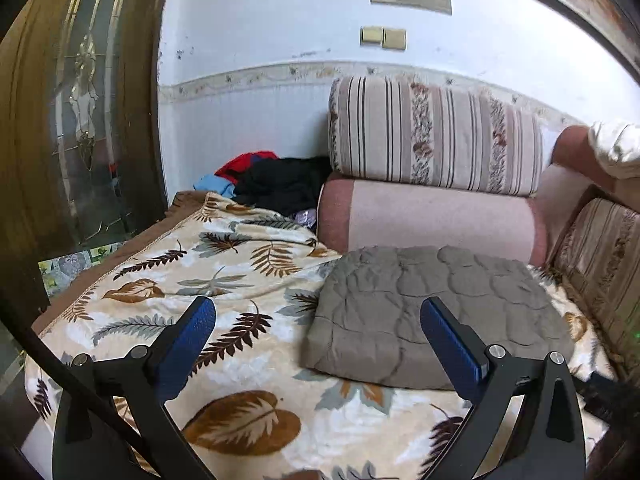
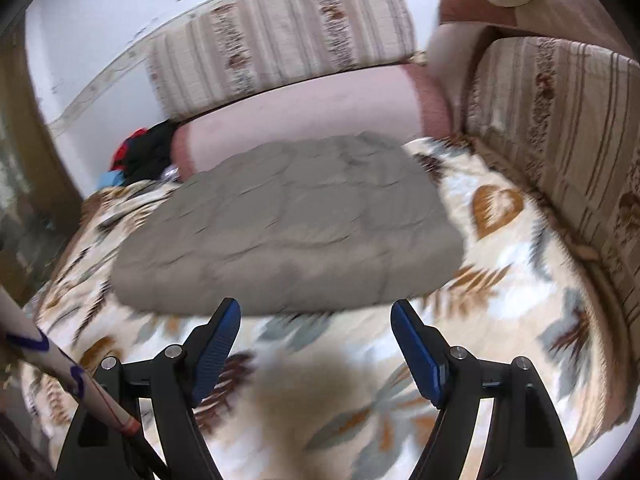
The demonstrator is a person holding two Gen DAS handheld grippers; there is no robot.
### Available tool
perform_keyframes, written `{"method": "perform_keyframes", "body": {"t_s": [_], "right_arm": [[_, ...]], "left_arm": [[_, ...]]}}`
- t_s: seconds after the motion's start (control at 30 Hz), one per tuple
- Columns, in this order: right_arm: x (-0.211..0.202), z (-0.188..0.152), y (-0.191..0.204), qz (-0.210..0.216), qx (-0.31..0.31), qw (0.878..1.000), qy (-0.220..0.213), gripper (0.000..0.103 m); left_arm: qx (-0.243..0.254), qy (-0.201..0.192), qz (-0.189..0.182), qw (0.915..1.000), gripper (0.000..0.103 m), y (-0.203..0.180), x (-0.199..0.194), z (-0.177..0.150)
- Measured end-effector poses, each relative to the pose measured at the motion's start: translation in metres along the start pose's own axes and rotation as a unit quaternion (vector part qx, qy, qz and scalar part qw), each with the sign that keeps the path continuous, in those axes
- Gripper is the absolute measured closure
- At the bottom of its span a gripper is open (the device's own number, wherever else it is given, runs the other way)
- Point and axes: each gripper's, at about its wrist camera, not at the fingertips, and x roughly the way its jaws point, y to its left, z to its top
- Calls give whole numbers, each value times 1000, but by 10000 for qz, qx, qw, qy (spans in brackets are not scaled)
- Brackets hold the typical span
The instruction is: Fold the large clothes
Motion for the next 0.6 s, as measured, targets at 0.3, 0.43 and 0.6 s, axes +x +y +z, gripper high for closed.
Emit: {"method": "perform_keyframes", "body": {"t_s": [0.3,0.43,0.6], "right_arm": [[-23,-21,50,281,-475,9985,40,20],[-21,-26,56,115,-621,9979,121,20],[-12,-33,56,-19,-616,9976,323,20]], "left_arm": [[-216,506,-435,9975,1,-4,-21,-25],[15,684,-236,9974,1,-15,-18,-40],[225,986,-30,9949,1,-21,-8,-53]]}}
